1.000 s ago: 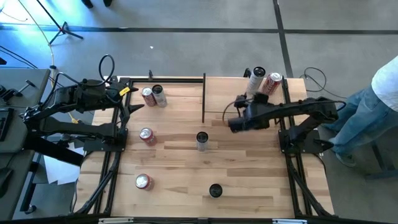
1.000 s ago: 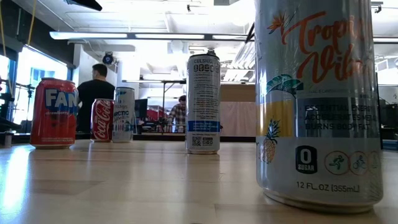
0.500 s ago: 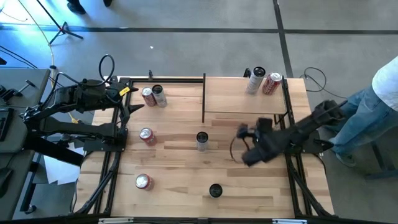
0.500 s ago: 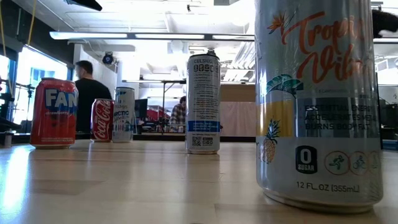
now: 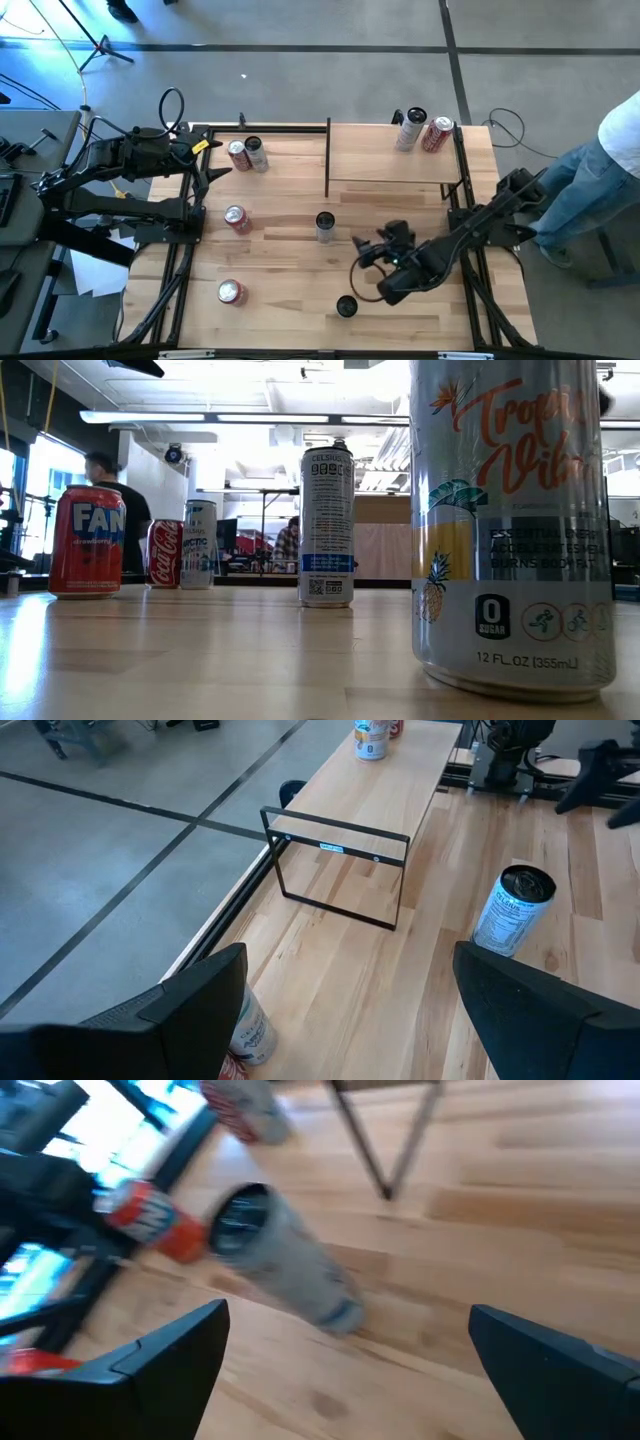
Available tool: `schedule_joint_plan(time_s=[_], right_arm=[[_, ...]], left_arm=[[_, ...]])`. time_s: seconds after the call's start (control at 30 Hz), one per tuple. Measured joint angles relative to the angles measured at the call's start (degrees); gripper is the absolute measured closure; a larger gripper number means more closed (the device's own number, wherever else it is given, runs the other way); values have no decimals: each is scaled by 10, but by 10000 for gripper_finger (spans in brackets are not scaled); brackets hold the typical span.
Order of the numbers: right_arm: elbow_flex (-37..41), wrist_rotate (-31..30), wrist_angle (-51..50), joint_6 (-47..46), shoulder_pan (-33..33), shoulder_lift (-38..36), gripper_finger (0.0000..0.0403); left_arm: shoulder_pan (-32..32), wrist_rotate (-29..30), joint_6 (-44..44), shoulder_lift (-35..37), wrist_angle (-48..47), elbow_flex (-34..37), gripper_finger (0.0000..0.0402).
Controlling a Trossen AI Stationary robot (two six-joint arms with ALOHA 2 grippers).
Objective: Place canned beverage on shelf
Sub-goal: Put the white soda can on the shelf
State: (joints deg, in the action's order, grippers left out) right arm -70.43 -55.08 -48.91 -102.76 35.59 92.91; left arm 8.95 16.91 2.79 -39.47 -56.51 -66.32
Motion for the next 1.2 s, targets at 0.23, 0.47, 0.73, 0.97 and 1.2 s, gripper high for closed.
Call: schedule_joint_plan(time_s=[0.23,0.47,0.73,0.97,1.2], right_arm=[[0,-15,161,173,-32,0,3],[-6,34,296,288,-100,5,3],[-112,33,369,491,-159,44,3],[-307,98,200,672,-190,104,3],[-555,251,-131,592,-234,222,3]], left_arm=[[0,0,0,0,0,0,67],[0,0,0,0,0,0,67],[0,0,0,0,0,0,67],[0,0,0,0,0,0,67],[0,0,0,0,0,0,67]])
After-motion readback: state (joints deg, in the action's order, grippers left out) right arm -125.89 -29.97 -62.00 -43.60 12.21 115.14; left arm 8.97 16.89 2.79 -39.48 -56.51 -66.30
